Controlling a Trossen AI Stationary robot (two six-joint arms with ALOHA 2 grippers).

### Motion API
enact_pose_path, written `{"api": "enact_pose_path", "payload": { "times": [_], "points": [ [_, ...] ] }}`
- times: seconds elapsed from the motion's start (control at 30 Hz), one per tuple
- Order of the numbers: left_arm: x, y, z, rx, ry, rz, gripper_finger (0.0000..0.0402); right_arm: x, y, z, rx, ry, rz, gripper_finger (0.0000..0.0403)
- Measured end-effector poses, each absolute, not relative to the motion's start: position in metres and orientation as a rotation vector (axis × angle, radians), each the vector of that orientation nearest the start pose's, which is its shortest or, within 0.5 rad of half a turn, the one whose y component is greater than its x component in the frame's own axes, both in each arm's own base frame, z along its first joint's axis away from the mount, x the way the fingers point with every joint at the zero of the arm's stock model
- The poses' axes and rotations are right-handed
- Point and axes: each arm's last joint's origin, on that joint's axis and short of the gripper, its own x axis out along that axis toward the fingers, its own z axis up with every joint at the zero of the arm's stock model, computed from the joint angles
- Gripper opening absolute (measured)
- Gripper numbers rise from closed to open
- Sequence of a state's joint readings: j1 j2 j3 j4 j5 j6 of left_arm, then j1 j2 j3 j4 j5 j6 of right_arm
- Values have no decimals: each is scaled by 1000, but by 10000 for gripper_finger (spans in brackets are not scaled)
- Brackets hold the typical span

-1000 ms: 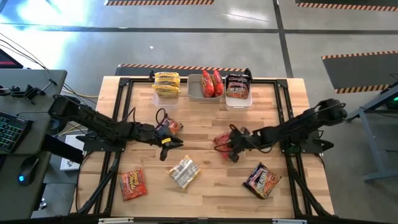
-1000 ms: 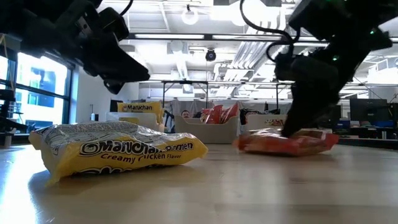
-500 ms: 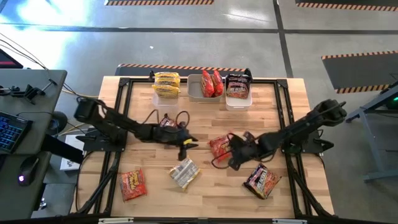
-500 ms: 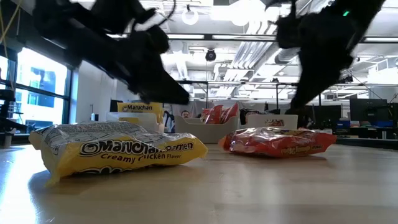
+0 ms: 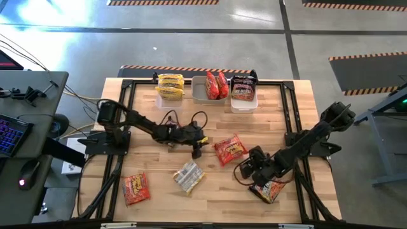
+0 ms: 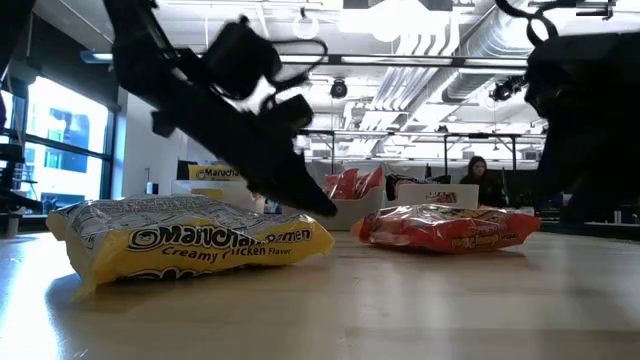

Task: Sort Maruchan noodles
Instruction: Put the top orange noodle pack into the gray bin

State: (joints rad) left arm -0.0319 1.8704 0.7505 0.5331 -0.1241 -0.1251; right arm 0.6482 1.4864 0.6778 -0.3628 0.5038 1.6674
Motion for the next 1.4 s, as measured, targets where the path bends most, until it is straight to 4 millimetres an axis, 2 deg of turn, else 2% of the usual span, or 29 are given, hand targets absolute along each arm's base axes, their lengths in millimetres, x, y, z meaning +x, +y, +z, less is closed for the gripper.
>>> {"api": "enact_pose_path", "payload": {
  "times": [0.1, 0.23, 0.47, 0.83, 0.97, 1.1, 1.23, 1.4],
  "points": [
    [348, -2, 101, -70, 588, 132, 104, 201, 135, 136, 936, 712, -660, 232],
    [362, -4, 94, -51, 600, 28, 104, 202, 127, 132, 935, 659, -700, 233],
    [387, -23, 83, -64, 599, -177, 103, 208, 115, 133, 928, 620, -755, 234],
    [404, -65, 105, 29, 502, -306, 62, 210, 102, 131, 912, 631, -829, 234],
    [402, -73, 107, 65, 508, -334, 47, 212, 94, 130, 909, 637, -866, 234],
    [396, -74, 125, 69, 525, -332, 26, 215, 89, 127, 886, 641, -887, 232],
    [377, -67, 135, 53, 487, -304, 3, 221, 89, 121, 850, 629, -876, 216],
    [342, -50, 135, -44, 422, -238, 2, 227, 91, 119, 808, 628, -814, 168]
  ]
}}
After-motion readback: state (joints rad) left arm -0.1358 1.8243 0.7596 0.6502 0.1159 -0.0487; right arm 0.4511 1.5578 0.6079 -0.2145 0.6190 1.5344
